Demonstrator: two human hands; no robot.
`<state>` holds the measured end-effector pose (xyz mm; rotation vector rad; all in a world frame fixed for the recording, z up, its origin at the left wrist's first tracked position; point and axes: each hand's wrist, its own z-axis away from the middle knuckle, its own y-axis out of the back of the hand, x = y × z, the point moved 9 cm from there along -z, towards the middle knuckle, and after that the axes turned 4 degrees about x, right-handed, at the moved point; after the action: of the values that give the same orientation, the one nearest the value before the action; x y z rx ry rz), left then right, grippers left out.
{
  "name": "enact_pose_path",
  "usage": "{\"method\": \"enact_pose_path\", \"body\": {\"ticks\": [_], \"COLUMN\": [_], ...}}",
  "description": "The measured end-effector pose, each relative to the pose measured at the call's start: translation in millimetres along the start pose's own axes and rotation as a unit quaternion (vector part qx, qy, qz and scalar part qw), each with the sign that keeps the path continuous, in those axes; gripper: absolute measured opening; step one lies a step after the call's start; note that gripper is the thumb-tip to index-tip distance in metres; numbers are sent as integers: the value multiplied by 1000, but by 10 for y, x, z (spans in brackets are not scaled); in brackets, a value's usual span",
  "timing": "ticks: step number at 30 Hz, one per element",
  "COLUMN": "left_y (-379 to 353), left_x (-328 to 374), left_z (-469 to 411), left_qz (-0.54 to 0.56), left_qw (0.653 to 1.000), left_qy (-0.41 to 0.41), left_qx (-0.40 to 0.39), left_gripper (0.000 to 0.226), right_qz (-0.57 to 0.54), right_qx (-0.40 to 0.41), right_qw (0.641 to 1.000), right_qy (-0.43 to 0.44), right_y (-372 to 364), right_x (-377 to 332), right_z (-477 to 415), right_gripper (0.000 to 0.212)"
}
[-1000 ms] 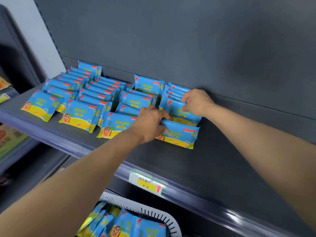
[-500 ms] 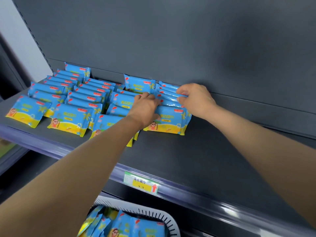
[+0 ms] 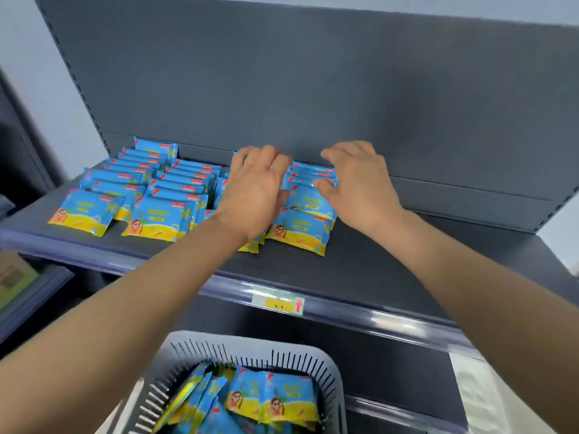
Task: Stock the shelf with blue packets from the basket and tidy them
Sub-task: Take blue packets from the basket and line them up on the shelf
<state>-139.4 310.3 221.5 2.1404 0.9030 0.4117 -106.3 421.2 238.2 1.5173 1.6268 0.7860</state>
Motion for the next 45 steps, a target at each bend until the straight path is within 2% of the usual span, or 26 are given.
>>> {"method": "enact_pose_path", "body": {"ticks": [6,11,16,19,22,28,31,35,39,45], "left_y": [1167,1909,2283,2201,1871,929,452,-202,-739,-1355], "left_x": [133,224,248,266,226,14,-102,-173,-171,-73], "left_z": [321,592,886,1146,1433,2062,2416,2874,3305,3704], "left_qz": [-34,-46,-49,-40,-21,4,20,67,70,65], "left_qw": [993,984,980,983,991,998,991,966,937,901], "left_qy": [-44,-66,-76,-81,-71,-31,-23,-11,-27,-68], "left_qx": [103,159,177,161,109,-51,-130,-251,-341,-424], "left_gripper": [48,50,52,49,47,50,50,49,47,52], "right_qz": [26,8,-2,-10,-6,9,2,10,7,26], "right_qx": [90,135,167,161,90,-53,-134,-256,-378,-465], "right_qw": [995,991,986,987,996,998,991,962,918,876], "right_qy": [17,16,22,23,20,20,-26,-97,-120,-122], "right_y": [759,1277,1538,1430,989,-130,-699,-1459,-2155,-2854], "right_x": [-688,-1137,-1437,-1515,-1538,-1546,-1325,-920,-625,-358], "right_z": [254,531,818,1012,1218,1639,1835,2217,2697,3097], "right_gripper": [49,54,56,53,52,49,41,35,41,50]}}
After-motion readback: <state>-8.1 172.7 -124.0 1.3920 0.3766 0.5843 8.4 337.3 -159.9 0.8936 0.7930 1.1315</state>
